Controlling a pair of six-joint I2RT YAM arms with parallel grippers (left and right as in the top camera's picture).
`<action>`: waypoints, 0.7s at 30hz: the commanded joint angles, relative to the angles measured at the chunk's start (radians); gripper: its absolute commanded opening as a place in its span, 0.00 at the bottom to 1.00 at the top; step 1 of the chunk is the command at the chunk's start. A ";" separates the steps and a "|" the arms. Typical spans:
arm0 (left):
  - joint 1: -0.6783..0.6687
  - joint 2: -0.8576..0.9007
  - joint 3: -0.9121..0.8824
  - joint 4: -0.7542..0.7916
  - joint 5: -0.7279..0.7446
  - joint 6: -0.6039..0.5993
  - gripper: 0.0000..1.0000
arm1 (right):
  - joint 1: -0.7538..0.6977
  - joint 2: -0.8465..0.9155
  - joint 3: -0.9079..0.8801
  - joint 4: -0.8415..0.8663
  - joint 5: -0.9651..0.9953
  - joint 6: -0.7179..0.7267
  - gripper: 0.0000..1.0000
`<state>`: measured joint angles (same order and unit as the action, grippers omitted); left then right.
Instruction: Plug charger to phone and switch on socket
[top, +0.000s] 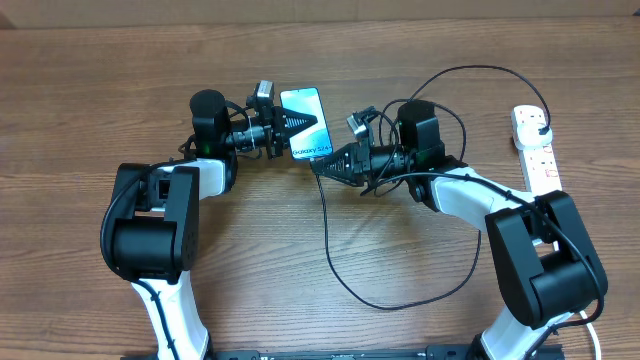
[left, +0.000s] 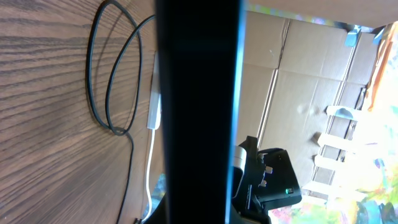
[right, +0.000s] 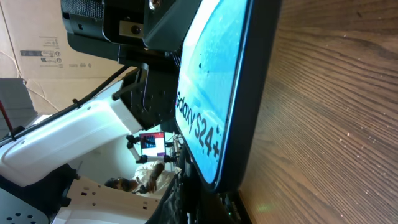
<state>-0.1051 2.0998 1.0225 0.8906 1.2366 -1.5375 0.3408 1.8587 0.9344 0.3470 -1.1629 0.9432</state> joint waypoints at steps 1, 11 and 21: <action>-0.013 0.000 0.021 0.012 0.055 0.031 0.04 | -0.016 0.005 0.001 0.007 0.044 0.003 0.04; -0.004 0.000 0.021 0.013 0.046 0.031 0.04 | -0.016 0.005 0.001 0.004 0.044 0.003 0.04; -0.004 0.000 0.021 0.013 0.047 0.031 0.05 | -0.016 0.005 0.001 0.003 0.044 0.003 0.04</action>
<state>-0.1043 2.0998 1.0225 0.8902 1.2366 -1.5372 0.3401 1.8587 0.9344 0.3462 -1.1618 0.9424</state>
